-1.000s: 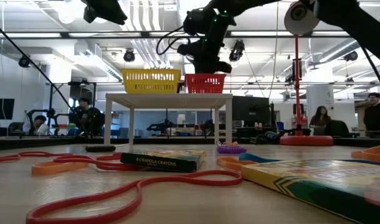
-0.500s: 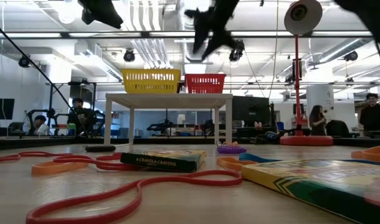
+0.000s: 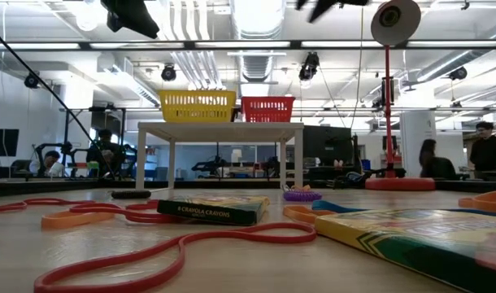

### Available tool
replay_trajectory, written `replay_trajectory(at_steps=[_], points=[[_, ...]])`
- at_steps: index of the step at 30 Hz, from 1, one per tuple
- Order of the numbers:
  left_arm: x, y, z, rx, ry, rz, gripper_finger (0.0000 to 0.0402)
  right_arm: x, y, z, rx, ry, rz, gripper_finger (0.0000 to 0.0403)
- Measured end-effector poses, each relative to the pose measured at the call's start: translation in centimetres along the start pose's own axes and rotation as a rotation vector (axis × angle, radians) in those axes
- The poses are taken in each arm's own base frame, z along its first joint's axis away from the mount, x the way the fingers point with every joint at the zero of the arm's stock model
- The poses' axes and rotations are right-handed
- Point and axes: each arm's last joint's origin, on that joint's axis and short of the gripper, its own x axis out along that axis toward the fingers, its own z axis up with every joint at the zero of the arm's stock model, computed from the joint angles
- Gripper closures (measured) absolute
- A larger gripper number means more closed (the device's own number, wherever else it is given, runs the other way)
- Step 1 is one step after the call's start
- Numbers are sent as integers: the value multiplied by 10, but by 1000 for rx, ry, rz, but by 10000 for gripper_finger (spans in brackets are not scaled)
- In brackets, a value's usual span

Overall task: Pick & Place Office Desk Supplies
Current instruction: Put the yellow crayon box into the yellow basket on the shelf

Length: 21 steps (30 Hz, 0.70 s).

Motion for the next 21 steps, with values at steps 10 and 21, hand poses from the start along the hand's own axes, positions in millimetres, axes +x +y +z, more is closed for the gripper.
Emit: replay_trajectory(at_steps=[10,21], points=[[0,-3,0,18,5,-99,277,67,9,-106,144,333,76,241],[-2,-7,-12,-18,138,-246,277,190,12,-110,177,79,466,243]])
